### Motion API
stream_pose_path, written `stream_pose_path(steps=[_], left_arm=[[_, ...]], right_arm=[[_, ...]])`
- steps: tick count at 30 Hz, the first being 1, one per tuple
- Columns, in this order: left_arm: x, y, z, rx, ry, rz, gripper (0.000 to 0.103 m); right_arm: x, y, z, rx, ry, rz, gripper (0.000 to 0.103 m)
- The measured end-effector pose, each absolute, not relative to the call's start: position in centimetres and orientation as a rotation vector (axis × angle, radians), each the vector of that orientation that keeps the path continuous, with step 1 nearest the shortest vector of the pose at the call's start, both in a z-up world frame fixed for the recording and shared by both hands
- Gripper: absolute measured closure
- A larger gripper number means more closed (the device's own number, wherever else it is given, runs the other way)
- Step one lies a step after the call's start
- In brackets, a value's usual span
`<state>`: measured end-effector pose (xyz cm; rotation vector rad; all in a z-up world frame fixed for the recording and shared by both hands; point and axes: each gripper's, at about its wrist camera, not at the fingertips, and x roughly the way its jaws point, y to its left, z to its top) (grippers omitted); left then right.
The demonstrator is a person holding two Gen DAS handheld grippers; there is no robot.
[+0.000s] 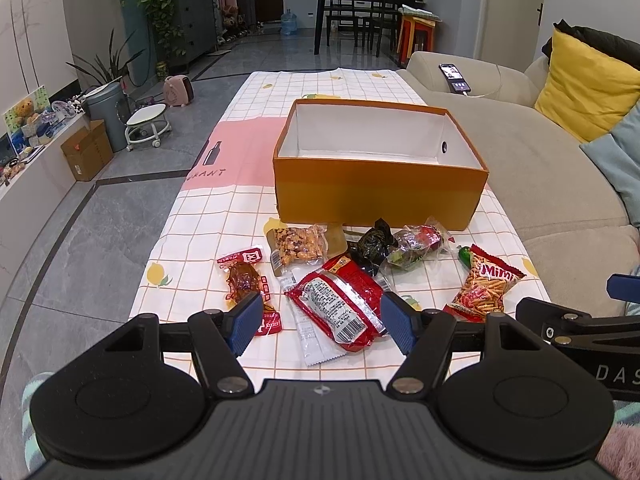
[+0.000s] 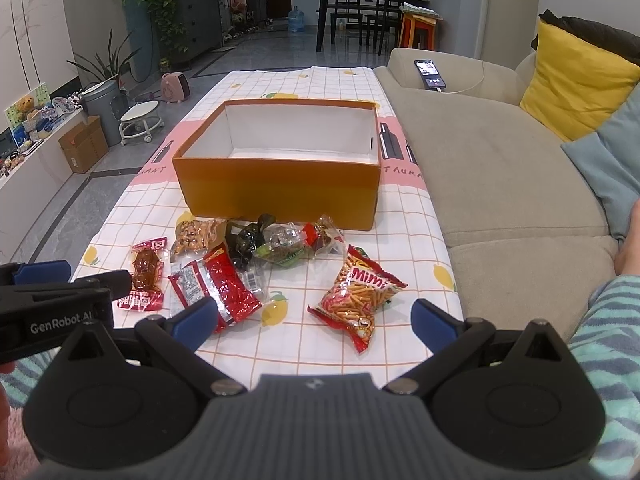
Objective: Organize snacks
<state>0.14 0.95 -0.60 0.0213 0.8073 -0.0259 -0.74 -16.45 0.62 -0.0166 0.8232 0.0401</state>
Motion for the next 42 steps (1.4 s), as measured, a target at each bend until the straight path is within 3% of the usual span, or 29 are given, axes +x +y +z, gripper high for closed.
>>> stream_pose_path(steps=[21,25,28,29,31,33,35,36,42], left_arm=[[0.3,1.4,-1.0,-0.029,0.837,-0.088,0.025],[0.8,1.7,-1.0,-0.074,0.859,-0.119,0.037],[1.5,1.8,-1.2,-0.110,0.883,-0.161,0.073],[1.8,1.8,-1.4,-0.121,0.899,-0.173,0.073],[2.4,1.9,-1.9,-0.151,0.922,-0.184,0.072],[3.1,1.7,-2.3,-0.156,0.941,-0.174,0.059],[3.7,1.6,-2.8,-0.164,0.946,-0.140,0.024],[4.0,1.5,-3.0,-0.174,0.946,-0.123,0.019],[7.2,1.6,-5.3,-0.243,1.053,-0.071,0.017]], right_arm=[[-0.3,-16.5,0.4,-0.004,0.827,0.048,0.004],[0.4,-17.1,-0.2,0.021,0.840,0.050,0.004],[1.1,-17.5,-1.0,0.045,0.852,0.063,0.005],[1.3,-17.7,-1.2,0.052,0.851,0.072,0.015],[1.7,-17.7,-1.9,0.049,0.857,0.083,0.026],[2.3,-17.9,-2.6,0.028,0.865,0.069,0.025],[3.2,-18.3,-3.5,0.030,0.883,0.035,0.018],[3.6,-18.6,-3.9,0.045,0.895,0.025,0.018],[6.9,-20.3,-6.7,0.124,0.975,-0.048,0.016]])
